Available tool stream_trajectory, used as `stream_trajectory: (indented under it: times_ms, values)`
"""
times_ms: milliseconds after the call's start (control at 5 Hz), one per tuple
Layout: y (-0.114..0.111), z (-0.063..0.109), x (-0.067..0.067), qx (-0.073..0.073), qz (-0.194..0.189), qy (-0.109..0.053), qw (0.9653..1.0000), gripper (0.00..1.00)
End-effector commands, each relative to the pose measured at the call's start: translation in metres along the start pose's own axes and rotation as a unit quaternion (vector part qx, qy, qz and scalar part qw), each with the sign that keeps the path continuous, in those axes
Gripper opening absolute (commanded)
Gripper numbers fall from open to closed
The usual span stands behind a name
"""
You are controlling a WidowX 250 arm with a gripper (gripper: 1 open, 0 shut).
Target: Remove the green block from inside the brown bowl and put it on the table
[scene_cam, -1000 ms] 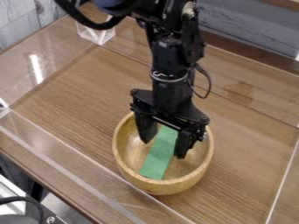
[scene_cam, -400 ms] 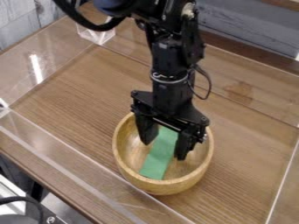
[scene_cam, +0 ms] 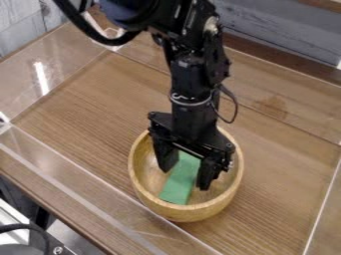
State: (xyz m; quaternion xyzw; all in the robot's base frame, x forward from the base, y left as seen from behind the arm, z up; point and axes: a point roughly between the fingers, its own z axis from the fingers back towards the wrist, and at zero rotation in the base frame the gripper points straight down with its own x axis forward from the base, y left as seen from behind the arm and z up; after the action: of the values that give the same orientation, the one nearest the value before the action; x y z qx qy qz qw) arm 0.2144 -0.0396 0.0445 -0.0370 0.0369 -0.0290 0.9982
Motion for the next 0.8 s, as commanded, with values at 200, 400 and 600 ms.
stream_trajectory:
  times_ms: [200, 400, 600]
  values:
    - [0.001, -0.009, 0.004, -0.004, 0.001, -0.016, 0.9999, 1.00]
    - [0.001, -0.012, 0.004, -0.005, 0.002, -0.018, 0.9998, 0.00]
    - [0.001, -0.010, 0.003, -0.005, 0.002, -0.014, 0.9999, 0.00]
